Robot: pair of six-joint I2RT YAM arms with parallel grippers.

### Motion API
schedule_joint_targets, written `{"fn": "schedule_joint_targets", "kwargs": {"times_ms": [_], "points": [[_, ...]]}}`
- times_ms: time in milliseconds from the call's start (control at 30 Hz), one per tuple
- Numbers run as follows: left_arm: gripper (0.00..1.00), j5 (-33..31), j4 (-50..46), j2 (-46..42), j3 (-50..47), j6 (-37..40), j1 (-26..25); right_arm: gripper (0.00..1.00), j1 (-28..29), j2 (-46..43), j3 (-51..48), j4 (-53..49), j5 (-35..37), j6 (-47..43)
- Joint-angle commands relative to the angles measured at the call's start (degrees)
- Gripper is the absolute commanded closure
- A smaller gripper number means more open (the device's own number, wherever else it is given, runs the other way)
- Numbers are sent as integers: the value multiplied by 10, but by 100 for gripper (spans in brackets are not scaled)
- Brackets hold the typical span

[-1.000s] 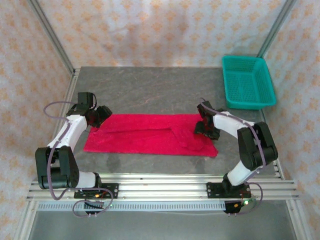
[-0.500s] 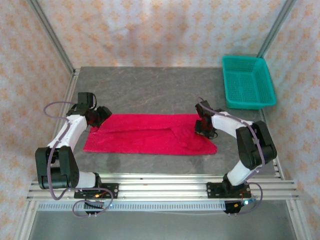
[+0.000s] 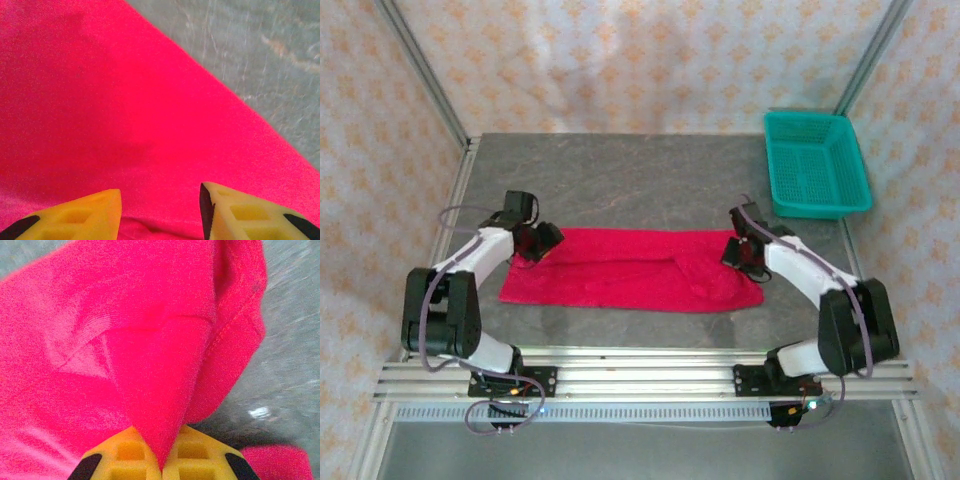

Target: Fold the inside-out t-shirt

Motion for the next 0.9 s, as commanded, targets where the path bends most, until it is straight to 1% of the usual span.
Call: {"fn": "schedule_joint_targets", "kwargs": {"times_ms": [0,100,133,200,333,500,700,867], "points": [[55,-3,80,26,6,-65,-52,100,-29,-70,-2,-43,38,14],[55,-21,85,63,45,-79,-106,100,-39,-128,12,-67,49,15],[56,-23,77,78,62,-75,-118,100,-41,-142,18,-74,49,15],[56,-27,58,103,91,-64,-127,100,-42,-160,27,-82,35,11],[56,-46,19,119,123,-41,-124,100,-42,-165,51,-105,-3,6],[56,-45,2,108,131,-29,-110,100,-33,-167,72,-103,-60,13],[56,-30,-7,90,128,-22,-85,100,6,-167,109,-105,-69,21],[56,-17,-10,86,122,-17,-71,100,50,-165,131,-91,-83,25]]}}
